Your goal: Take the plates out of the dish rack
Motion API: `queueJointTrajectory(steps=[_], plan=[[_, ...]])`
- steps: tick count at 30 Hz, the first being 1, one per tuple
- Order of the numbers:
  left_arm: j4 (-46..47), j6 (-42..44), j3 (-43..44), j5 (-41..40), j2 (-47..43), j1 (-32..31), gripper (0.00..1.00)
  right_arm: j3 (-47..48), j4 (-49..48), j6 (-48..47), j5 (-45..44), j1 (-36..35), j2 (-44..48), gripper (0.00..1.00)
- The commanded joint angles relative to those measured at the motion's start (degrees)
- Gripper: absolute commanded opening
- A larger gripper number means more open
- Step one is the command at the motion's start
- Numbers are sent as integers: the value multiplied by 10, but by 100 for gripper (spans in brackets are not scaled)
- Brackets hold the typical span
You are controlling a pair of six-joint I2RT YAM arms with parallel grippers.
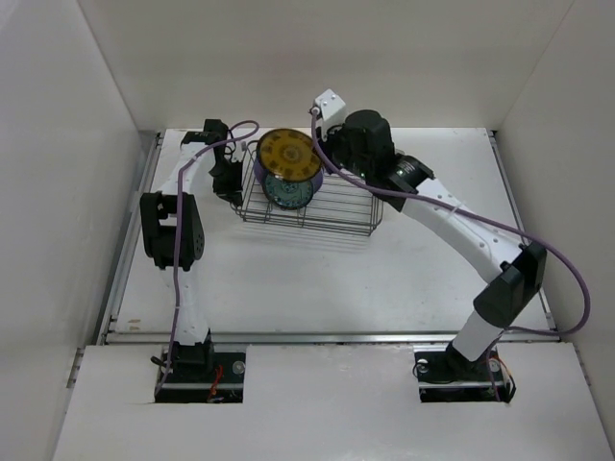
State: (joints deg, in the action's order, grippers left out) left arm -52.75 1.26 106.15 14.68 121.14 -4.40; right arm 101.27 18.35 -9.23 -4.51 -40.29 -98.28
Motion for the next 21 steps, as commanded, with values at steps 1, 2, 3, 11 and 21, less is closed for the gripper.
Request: queueJointTrajectory(steps=[1,2,3,11,21], plan=[[2,-22,13,-14,-24,-3,2,-55,40,4,69,-35,25,0],[7,-15,13,-14,-24,-3,6,-67,68,10,90,-42,25,0],[7,-15,13,-14,-37,-3,8,-93,82,10,135,-55,32,0],[55,23,1,-48,-110,-3,54,-208,77,105,219,-86,-5,0],[71,188,-38,-61,-184,-78,67,-226,18,172,199,-86,-78,12]])
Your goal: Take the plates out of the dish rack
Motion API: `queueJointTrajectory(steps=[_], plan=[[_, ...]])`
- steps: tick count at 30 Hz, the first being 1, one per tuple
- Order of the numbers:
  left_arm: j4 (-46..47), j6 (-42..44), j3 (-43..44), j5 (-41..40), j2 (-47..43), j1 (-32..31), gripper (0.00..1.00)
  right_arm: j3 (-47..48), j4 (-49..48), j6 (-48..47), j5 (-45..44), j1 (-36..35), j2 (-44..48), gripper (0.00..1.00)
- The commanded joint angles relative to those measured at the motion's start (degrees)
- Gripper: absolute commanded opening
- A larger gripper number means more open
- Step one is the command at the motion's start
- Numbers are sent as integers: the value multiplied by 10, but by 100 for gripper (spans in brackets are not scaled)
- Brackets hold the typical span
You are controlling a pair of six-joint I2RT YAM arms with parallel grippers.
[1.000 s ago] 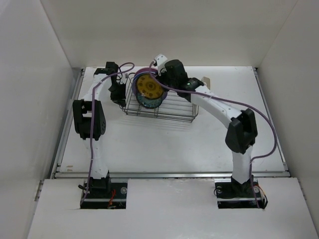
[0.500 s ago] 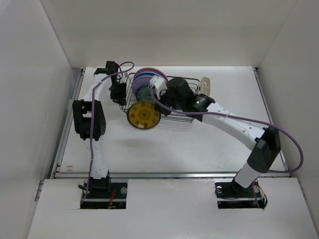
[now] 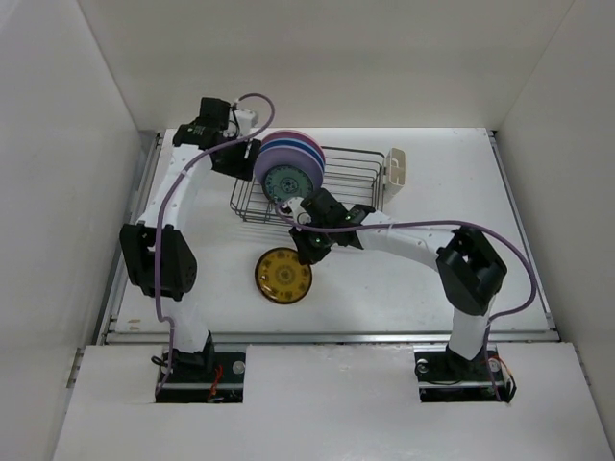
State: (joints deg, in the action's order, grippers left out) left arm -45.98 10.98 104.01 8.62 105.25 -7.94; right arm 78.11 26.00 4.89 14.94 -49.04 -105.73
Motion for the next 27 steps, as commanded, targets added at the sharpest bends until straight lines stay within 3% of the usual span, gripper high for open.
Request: queueJointTrajectory(steps=[1,6,11,20,27], plan=[[10,134,-26,0,-25,-52,66,6,-59,36,4,2,-4,18],[66,164,-58,14,-25,-73,61,-7,-81,42,-21,2,-9,36],[112,129,-70,41,-25,-73,60,-14,-81,42,-43,2,38,60],[155,164,-54,20,24,-99,60,-33,-86,58,-126,2,152,68],[171,159,-5,20,77,-99,59,-51,-67,151,-248,45,221,69]])
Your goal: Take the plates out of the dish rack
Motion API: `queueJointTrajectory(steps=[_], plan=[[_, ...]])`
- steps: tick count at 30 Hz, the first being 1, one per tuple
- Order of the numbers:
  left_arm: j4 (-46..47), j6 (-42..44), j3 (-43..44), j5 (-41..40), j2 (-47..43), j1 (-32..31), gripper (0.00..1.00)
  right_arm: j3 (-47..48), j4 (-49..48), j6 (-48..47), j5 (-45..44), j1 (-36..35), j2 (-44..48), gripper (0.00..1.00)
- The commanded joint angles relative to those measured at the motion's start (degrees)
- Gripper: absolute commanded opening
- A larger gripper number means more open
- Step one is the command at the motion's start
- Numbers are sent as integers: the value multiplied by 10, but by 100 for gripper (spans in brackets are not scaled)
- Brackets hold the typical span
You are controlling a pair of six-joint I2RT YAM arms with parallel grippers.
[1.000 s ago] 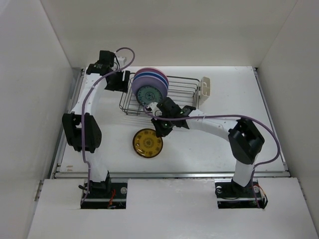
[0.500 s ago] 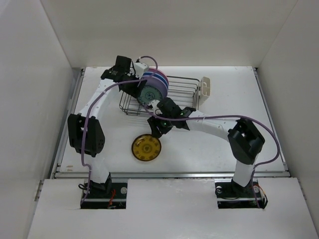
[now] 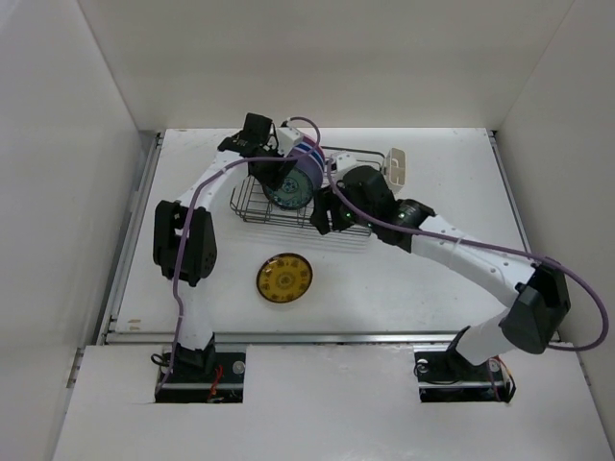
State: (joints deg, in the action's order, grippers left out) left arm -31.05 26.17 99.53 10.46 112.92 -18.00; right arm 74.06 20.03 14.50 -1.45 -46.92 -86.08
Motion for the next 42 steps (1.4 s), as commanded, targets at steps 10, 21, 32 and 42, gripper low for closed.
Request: queueJointTrajectory(steps=[10,21,32,42], plan=[[51,1,35,-12,28,2,59,-95,-7,134,-146,93,115,69],[64,-17,35,6,60,7,12,-125,41,203,-208,134,123,70],[50,-23,23,-3,34,12,0,-106,41,216,-240,158,23,70],[21,-53,51,25,-2,23,0,-101,23,200,-229,163,5,70]])
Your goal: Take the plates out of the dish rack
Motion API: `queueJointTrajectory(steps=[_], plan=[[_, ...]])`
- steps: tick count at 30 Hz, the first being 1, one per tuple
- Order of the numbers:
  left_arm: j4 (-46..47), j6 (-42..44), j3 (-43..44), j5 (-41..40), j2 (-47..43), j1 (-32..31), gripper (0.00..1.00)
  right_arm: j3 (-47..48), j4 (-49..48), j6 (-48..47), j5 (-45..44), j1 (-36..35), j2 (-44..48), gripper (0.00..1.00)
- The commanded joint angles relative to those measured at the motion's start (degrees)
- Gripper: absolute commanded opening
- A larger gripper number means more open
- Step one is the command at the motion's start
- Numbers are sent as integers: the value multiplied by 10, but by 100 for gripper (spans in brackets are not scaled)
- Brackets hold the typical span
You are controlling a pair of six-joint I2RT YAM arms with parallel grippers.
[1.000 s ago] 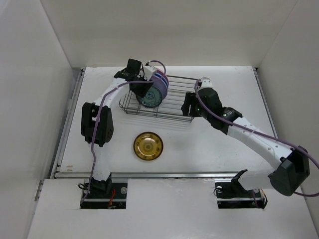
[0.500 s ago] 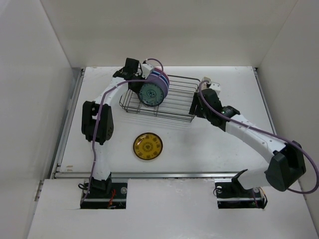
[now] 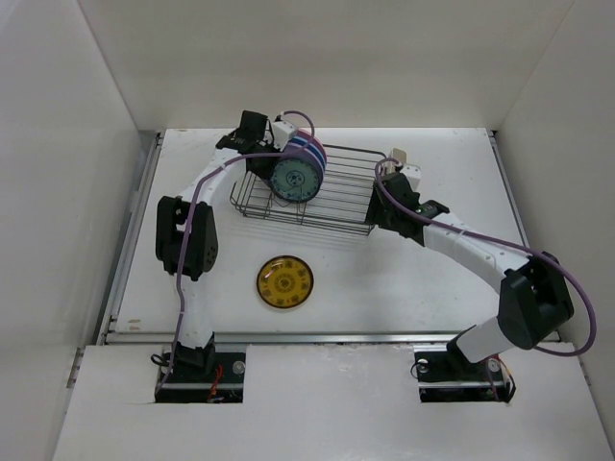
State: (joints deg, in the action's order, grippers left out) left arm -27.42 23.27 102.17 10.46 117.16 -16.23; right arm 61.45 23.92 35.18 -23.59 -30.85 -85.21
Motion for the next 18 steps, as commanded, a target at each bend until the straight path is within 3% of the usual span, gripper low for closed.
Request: queueJointTrajectory(steps=[1,18], plan=[[-20,-23,24,25,-50,6,0,25,-16,-7,-8,3,1,70],[-39,-31,43,-18,-78,6,0,53,-26,-94,-23,-20,43,70]])
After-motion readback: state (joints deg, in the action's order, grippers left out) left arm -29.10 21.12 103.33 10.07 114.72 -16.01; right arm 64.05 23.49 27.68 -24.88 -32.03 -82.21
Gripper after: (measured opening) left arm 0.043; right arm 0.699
